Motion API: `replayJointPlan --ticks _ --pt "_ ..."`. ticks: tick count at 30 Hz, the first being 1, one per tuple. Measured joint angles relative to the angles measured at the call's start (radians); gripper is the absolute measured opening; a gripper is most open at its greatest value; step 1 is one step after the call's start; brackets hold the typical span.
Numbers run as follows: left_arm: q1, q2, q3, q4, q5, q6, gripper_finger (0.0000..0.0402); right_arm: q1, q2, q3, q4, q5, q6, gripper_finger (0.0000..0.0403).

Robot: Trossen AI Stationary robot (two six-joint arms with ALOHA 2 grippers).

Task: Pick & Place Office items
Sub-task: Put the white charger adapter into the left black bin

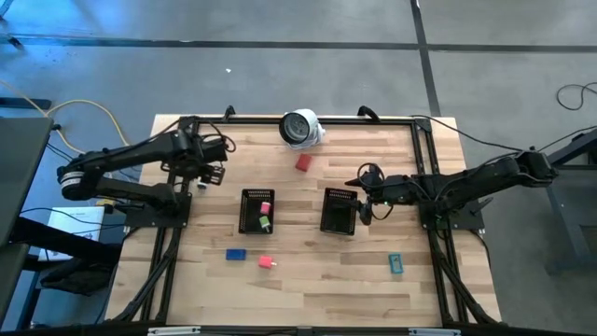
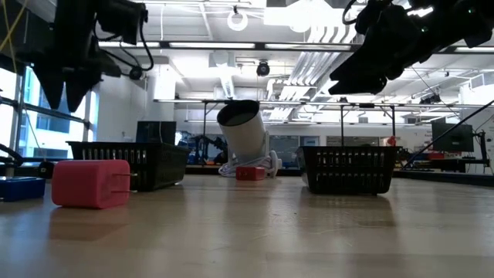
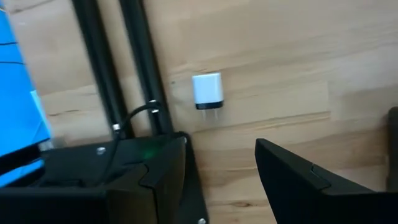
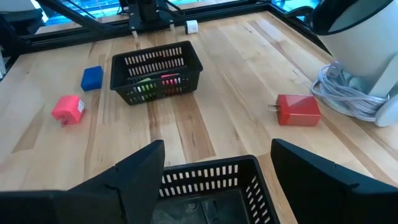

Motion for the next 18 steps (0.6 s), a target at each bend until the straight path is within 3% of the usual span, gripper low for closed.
replayJointPlan --ticks 5,18 --pt "0.000 0.000 -0.071 0.091 0.043 0.021 0.0186 0.000 0.000 0.000 0.000 -0.028 0.000 0.0281" --pt "0.014 0.000 -0.179 0.133 0.044 -0.003 0.0186 0.000 0.000 0.000 0.000 -0.029 -0.001 0.0281"
